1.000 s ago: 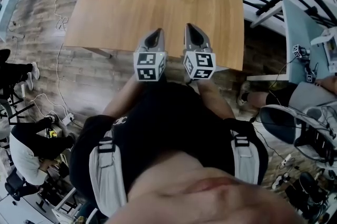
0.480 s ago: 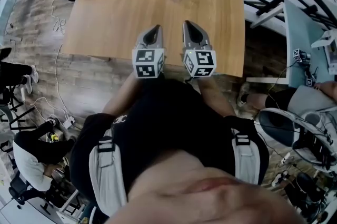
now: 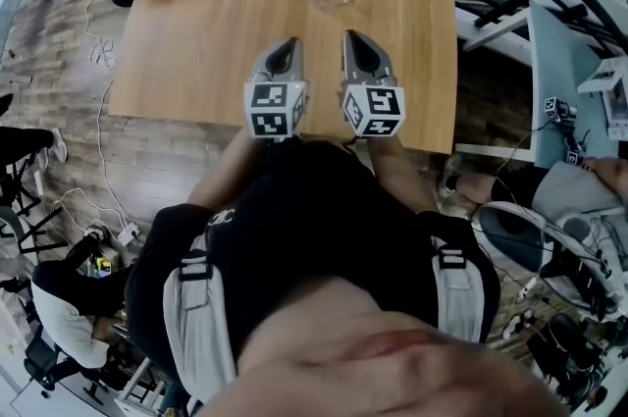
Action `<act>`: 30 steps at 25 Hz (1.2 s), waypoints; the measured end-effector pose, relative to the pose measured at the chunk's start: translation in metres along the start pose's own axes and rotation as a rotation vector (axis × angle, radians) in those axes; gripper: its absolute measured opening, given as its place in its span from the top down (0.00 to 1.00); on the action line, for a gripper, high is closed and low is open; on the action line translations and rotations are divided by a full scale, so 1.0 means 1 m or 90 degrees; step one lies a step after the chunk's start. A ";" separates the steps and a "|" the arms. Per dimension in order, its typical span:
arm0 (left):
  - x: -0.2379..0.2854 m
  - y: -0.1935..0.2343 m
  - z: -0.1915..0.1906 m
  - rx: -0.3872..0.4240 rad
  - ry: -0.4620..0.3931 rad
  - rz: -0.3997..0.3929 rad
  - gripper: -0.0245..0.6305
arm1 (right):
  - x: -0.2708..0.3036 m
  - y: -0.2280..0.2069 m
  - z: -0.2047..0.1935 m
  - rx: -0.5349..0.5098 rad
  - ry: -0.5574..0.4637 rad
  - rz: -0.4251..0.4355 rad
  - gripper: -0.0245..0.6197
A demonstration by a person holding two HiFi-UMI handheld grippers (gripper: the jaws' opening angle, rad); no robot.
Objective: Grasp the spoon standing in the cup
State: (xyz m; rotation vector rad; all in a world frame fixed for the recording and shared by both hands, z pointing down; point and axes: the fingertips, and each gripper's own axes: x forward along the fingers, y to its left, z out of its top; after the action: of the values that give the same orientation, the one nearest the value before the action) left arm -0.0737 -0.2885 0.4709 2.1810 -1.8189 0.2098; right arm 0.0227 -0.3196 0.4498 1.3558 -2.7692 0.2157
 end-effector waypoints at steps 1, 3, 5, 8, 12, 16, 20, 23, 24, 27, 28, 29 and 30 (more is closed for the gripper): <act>0.004 0.002 0.001 0.000 0.004 -0.001 0.94 | 0.005 -0.003 0.000 0.001 0.003 -0.002 0.96; 0.011 0.006 0.002 -0.001 0.009 -0.004 0.94 | 0.016 -0.006 -0.001 -0.001 0.011 -0.006 0.96; 0.018 0.016 0.006 -0.007 0.006 -0.008 0.94 | 0.030 -0.006 -0.001 -0.011 0.022 -0.013 0.96; 0.030 0.030 0.012 -0.013 0.002 -0.011 0.94 | 0.051 -0.010 -0.006 -0.032 0.050 -0.036 0.96; 0.048 0.045 0.013 -0.026 0.010 -0.018 0.94 | 0.078 -0.019 -0.018 -0.060 0.090 -0.060 0.96; 0.065 0.054 0.014 -0.036 0.016 -0.034 0.94 | 0.104 -0.022 -0.033 -0.083 0.117 -0.053 0.96; 0.081 0.062 0.012 -0.039 0.025 -0.046 0.94 | 0.127 -0.027 -0.049 -0.097 0.147 -0.042 0.96; 0.094 0.066 0.010 -0.044 0.031 -0.053 0.94 | 0.140 -0.035 -0.059 -0.103 0.160 -0.044 0.96; 0.098 0.068 0.010 -0.046 0.033 -0.055 0.94 | 0.144 -0.037 -0.062 -0.105 0.166 -0.046 0.96; 0.109 0.076 0.008 -0.052 0.039 -0.060 0.94 | 0.157 -0.043 -0.075 -0.106 0.188 -0.051 0.91; 0.114 0.077 0.006 -0.053 0.042 -0.061 0.94 | 0.161 -0.046 -0.080 -0.106 0.197 -0.051 0.91; 0.117 0.078 0.004 -0.053 0.045 -0.063 0.94 | 0.166 -0.048 -0.085 -0.106 0.205 -0.052 0.90; 0.121 0.079 0.002 -0.053 0.049 -0.064 0.94 | 0.169 -0.050 -0.090 -0.106 0.213 -0.053 0.90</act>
State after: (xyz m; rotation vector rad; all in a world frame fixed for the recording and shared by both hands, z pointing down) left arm -0.1278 -0.4147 0.5149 2.1697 -1.6426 0.1905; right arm -0.0427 -0.4689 0.5617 1.2595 -2.3958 0.1846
